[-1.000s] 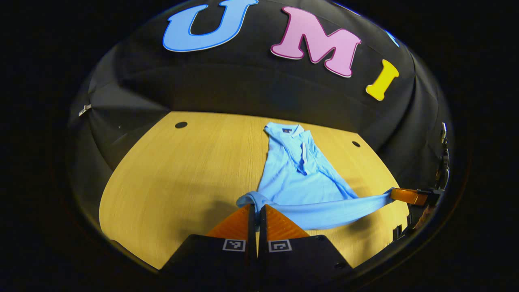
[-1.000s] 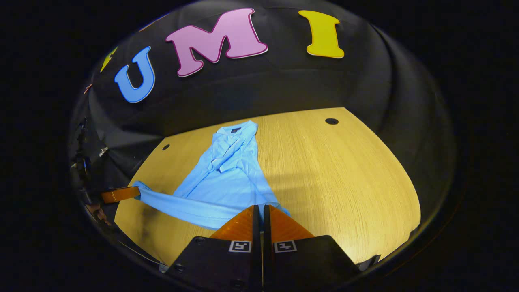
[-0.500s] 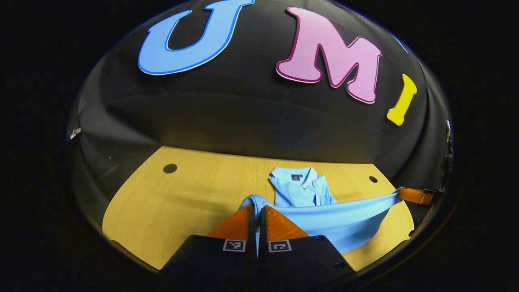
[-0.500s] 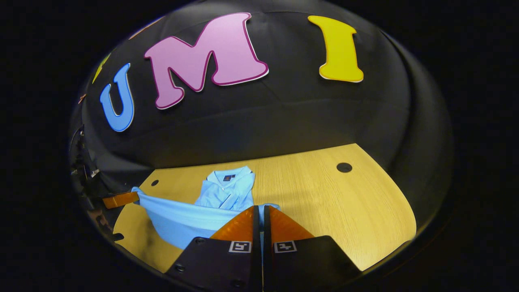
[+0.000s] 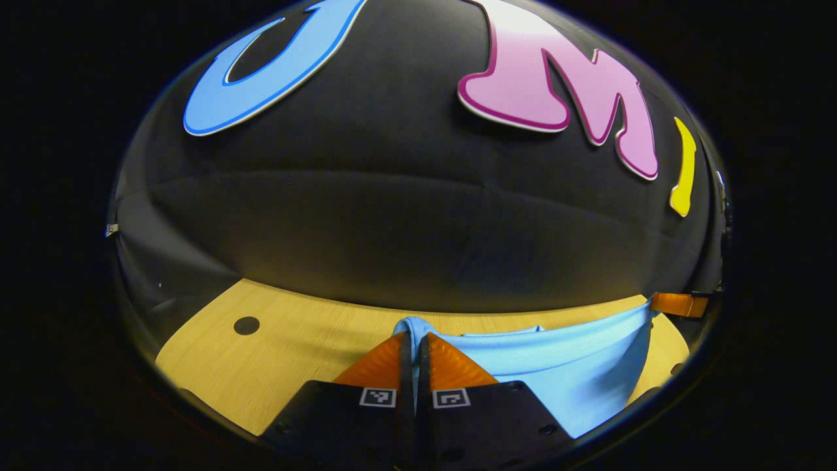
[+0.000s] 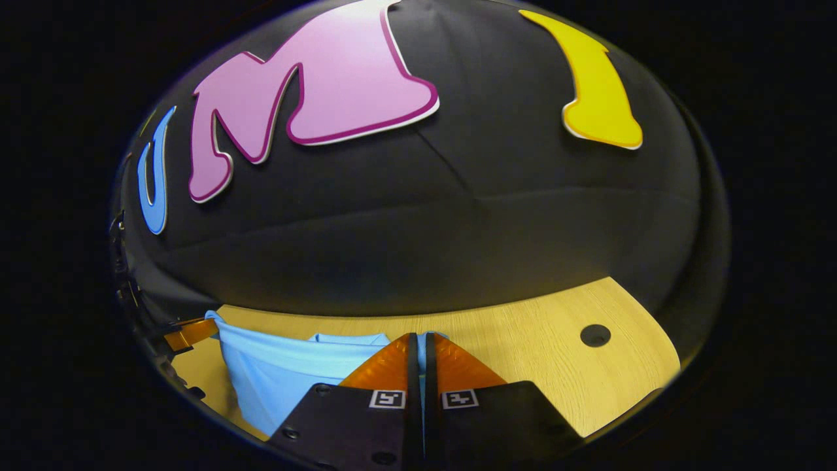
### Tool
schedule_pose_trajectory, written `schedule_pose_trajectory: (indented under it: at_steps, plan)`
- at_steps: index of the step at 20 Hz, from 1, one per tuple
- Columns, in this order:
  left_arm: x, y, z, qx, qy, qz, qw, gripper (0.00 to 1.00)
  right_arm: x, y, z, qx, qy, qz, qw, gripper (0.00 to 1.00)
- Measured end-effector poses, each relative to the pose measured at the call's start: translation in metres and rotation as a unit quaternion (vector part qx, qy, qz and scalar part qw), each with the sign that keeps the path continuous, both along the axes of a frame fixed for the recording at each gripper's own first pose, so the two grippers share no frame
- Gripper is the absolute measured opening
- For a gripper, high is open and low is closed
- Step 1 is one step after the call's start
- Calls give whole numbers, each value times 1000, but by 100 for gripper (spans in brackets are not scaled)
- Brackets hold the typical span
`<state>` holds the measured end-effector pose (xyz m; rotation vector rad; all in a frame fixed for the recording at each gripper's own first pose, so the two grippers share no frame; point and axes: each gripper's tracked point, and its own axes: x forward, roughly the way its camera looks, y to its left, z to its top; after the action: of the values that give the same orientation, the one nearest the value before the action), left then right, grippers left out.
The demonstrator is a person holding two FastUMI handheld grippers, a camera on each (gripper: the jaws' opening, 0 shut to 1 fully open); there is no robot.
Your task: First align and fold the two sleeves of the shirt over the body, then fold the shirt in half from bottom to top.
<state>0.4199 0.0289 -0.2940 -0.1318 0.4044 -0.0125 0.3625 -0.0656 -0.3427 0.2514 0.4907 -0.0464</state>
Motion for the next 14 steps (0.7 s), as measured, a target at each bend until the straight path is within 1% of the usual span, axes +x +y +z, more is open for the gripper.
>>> schedule_pose_trajectory:
  at_steps: [4,7,10,14]
  plan:
    - [28,3,-31,-4,1,13,1000,6,30,0,-33,-25,0,5,1000,5]
    - [45,5,-45,26,-1,10,1000,6,49,3,-53,-35,2,12,999,6]
    - [54,0,-57,43,1,5,999,6,63,3,-71,-31,9,5,999,5]
    - [62,-1,-73,46,10,11,999,6,70,2,-93,-34,19,5,999,5]
